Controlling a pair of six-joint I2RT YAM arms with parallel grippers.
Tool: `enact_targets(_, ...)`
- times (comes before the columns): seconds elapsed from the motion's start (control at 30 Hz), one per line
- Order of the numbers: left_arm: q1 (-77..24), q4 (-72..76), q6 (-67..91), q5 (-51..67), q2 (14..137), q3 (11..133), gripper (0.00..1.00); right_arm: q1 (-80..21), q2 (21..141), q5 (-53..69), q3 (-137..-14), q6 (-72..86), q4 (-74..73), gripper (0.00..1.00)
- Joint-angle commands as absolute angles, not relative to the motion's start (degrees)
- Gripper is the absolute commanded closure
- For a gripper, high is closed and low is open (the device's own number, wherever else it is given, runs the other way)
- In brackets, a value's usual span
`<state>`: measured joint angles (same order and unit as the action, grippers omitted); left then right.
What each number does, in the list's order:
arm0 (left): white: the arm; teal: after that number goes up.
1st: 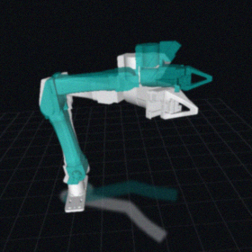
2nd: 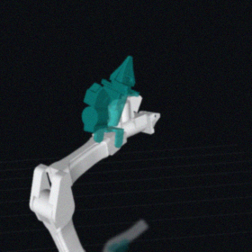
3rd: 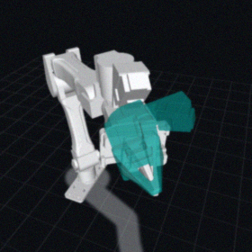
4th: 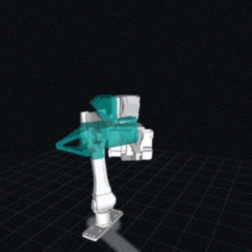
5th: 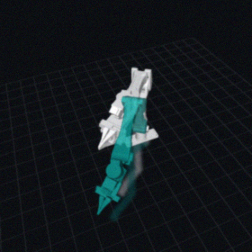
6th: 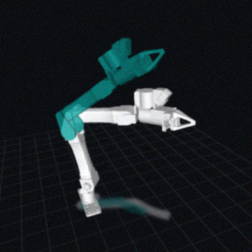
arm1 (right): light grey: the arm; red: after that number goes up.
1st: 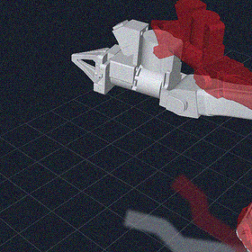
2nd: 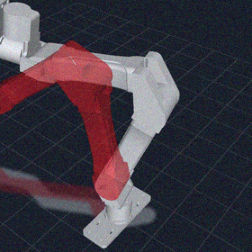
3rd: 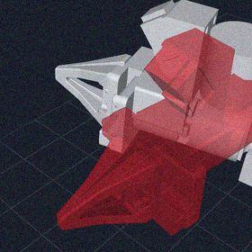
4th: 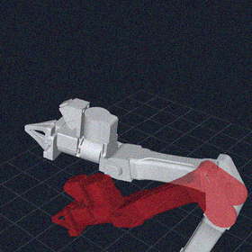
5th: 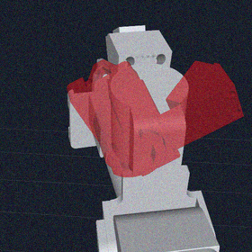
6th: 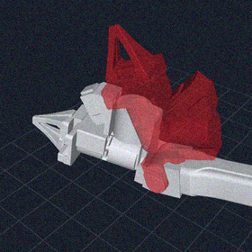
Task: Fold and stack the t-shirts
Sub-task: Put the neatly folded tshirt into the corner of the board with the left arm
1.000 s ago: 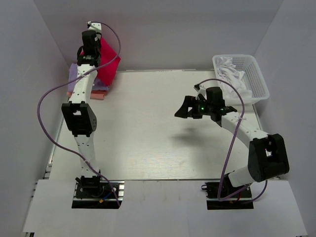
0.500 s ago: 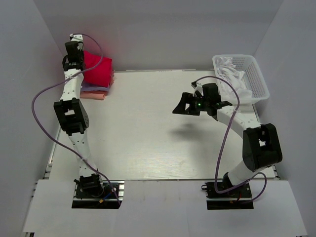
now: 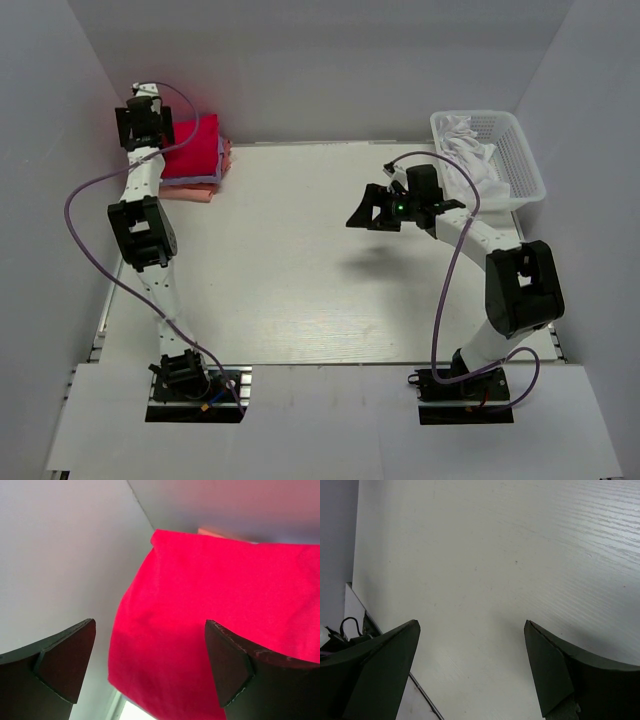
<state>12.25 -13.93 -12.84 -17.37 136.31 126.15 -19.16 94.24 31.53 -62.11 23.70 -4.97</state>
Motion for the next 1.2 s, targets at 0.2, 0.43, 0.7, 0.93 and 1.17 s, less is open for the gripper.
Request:
enact_targets(0.2, 10.11, -16.95, -3.0, -7.24, 130.17, 124.63, 0.0, -19.42, 93.17, 34.36, -62.76, 22.95, -3.78, 0.1)
enact_targets(0.43, 7.56, -18.45, 3.86, 2.11, 122.44, 118.57, 0.0, -19.25, 86.41, 31.2, -57.85, 21.27, -5.01, 0.1)
enact_targets(0.7, 4.14, -16.26, 5.71, 1.58, 118.73, 112.32, 0.0, -19.25, 76.83, 28.39, -52.65, 19.34, -7.99, 0.1)
enact_targets(0.93, 3.61, -18.63, 7.19, 11.95, 120.16, 113.31, 0.0, -18.99, 71.73, 25.49, -51.42, 19.42, -9.67, 0.1)
enact_targets(1.17, -3.68, -6.43, 18.6, 12.66, 90.57, 74.26, 0.0, -19.07, 66.89, 24.78, -46.5, 21.36, -6.77, 0.1)
